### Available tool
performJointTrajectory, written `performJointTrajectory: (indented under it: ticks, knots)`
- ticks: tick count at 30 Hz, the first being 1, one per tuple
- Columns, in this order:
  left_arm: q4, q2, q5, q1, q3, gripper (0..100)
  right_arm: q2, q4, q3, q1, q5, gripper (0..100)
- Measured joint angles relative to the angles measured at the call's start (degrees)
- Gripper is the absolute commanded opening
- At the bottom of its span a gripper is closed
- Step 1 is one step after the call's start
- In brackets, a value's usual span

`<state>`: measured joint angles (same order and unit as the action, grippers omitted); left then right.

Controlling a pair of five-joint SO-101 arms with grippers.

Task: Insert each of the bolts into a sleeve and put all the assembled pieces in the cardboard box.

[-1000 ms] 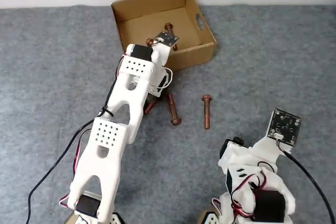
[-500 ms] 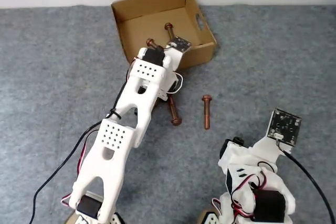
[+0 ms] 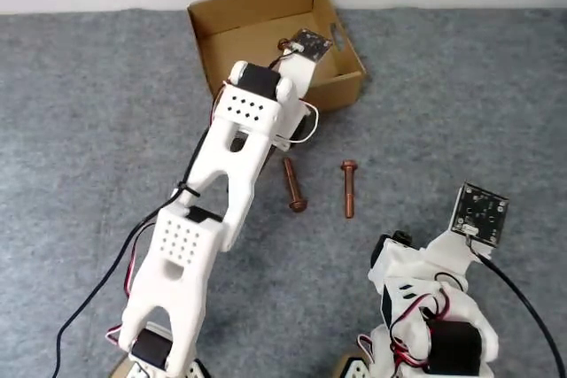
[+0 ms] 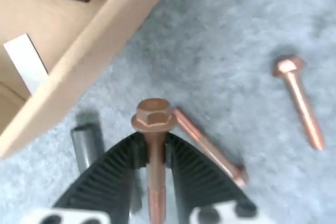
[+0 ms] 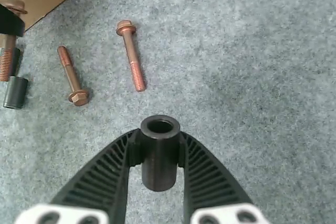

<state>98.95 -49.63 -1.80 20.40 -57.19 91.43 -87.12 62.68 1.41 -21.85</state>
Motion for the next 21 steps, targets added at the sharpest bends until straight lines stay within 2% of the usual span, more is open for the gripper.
performJointTrajectory:
  ticks: [11,21]
  knots:
    - [0.0,35.9,-2.0,4.8,36.1,0,0.0,0.0,0.0,0.4,0.0,0.8]
    - [-4.8,66.8,-9.7,5.7,59.3,0,9.3,0.0,1.3,10.6,0.0,0.8]
